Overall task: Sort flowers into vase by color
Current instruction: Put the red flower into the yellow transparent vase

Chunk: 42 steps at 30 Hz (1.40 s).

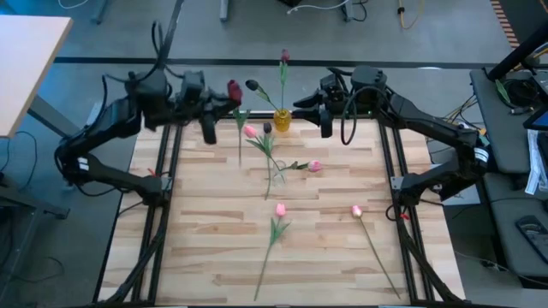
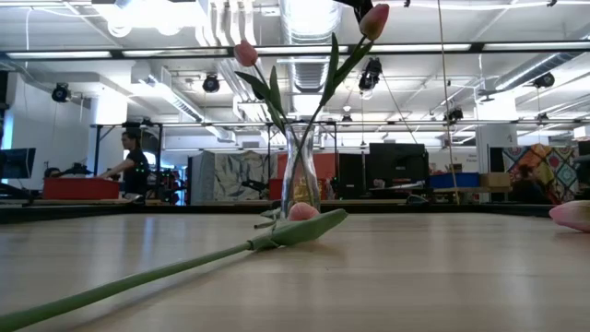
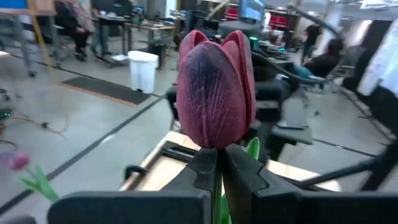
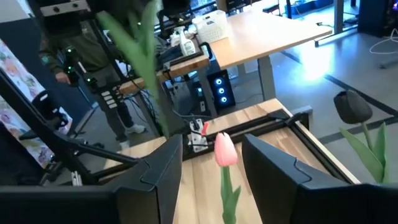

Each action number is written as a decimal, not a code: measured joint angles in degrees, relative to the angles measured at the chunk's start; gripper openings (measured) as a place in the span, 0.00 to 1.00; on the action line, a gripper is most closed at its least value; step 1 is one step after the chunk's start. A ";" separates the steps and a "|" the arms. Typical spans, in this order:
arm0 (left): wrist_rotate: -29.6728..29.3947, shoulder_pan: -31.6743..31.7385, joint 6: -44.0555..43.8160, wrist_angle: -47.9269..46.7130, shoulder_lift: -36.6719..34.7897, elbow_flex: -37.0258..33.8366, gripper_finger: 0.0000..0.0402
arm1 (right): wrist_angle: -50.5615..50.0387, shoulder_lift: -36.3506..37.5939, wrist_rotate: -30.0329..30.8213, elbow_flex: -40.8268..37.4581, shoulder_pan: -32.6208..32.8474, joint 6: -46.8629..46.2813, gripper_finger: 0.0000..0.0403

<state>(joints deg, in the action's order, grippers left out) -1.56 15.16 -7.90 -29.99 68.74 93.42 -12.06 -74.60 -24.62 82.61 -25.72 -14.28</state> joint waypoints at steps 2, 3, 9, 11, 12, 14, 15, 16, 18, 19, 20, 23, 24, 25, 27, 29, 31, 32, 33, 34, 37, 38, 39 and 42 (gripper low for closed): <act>0.02 1.55 0.81 0.00 2.41 2.27 0.00 | -0.01 -0.44 -0.04 0.63 0.30 -0.06 0.40; 0.02 2.19 1.06 -0.06 3.74 3.46 0.00 | 0.27 -0.72 -0.04 0.87 0.53 -0.11 0.40; 1.14 3.80 1.30 -0.12 11.84 10.85 0.00 | 0.28 -3.50 1.39 3.96 2.10 -0.11 0.43; 1.18 3.83 1.28 -0.07 14.21 13.56 0.00 | 0.35 -4.17 3.65 5.18 2.46 -0.11 0.47; 1.20 3.83 1.24 -0.14 15.26 15.00 0.00 | 0.37 -4.39 4.84 5.77 2.54 -0.09 0.49; 1.22 3.83 1.22 0.02 17.11 17.97 0.00 | 0.38 -4.96 5.77 7.00 2.48 -0.08 0.53; 1.22 3.83 1.20 0.01 17.99 19.40 0.00 | 0.39 -5.22 5.89 7.59 2.48 -0.07 0.54; 1.22 3.83 1.16 0.00 18.81 20.82 0.00 | 0.40 -5.44 6.09 8.12 2.47 0.05 0.56; 1.22 3.83 1.01 -0.10 20.52 23.37 0.00 | 0.36 -5.87 6.13 9.13 2.50 0.78 0.57; 1.23 3.83 1.00 -0.36 21.30 24.58 0.00 | 0.49 -6.06 6.16 9.60 2.61 0.96 0.57; 1.28 3.83 0.97 -0.74 22.12 25.66 0.00 | 0.51 -6.25 6.19 10.01 2.61 1.00 0.58; 2.74 3.83 0.34 -1.05 24.13 28.71 0.00 | 0.91 -6.71 6.65 11.13 2.61 0.98 0.57; 2.81 3.83 0.14 -1.10 24.68 29.52 0.00 | 0.88 -6.92 6.69 11.54 2.59 1.04 0.57; 2.85 3.83 0.00 -1.10 25.15 30.16 0.00 | 1.09 -6.99 6.70 11.97 2.59 1.35 0.56; 2.95 3.83 -0.09 -1.20 26.16 31.22 0.00 | 1.39 -7.03 6.73 12.36 2.59 1.87 0.55; 3.58 3.83 -0.09 -1.45 27.00 32.02 0.00 | 2.39 -7.03 6.76 12.70 2.59 2.51 0.53; 4.18 3.80 -0.09 -1.35 27.79 32.67 0.00 | 3.15 -7.01 6.80 12.71 2.59 2.14 0.51; 4.24 3.80 -0.11 -1.43 27.94 32.71 0.00 | 3.59 -7.01 7.12 12.71 2.59 1.98 0.49; 4.30 3.80 -0.12 -1.48 28.13 32.79 0.00 | 3.63 -7.01 7.69 12.71 2.59 1.91 0.48; 4.31 3.80 -0.12 -1.36 28.31 32.93 0.00 | 3.63 -7.01 8.51 12.71 2.59 2.02 0.46; 4.43 3.80 -0.14 -1.01 28.53 32.88 0.00 | 3.64 -7.08 9.01 12.71 2.51 2.31 0.38; 4.60 3.80 -0.25 -1.00 28.51 32.88 0.00 | 3.68 -7.16 9.25 12.71 2.46 2.31 0.34; 4.70 3.80 -0.31 -1.06 28.51 32.88 0.00 | 3.64 -7.20 9.34 12.71 2.44 2.33 0.30; 4.69 3.82 -0.70 -1.25 28.51 32.87 0.00 | 3.61 -7.27 9.63 12.69 2.33 2.98 0.17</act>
<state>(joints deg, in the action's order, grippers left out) 3.12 18.97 -8.60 -31.23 97.25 126.29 -8.45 -81.87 -15.00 95.31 -23.40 -11.31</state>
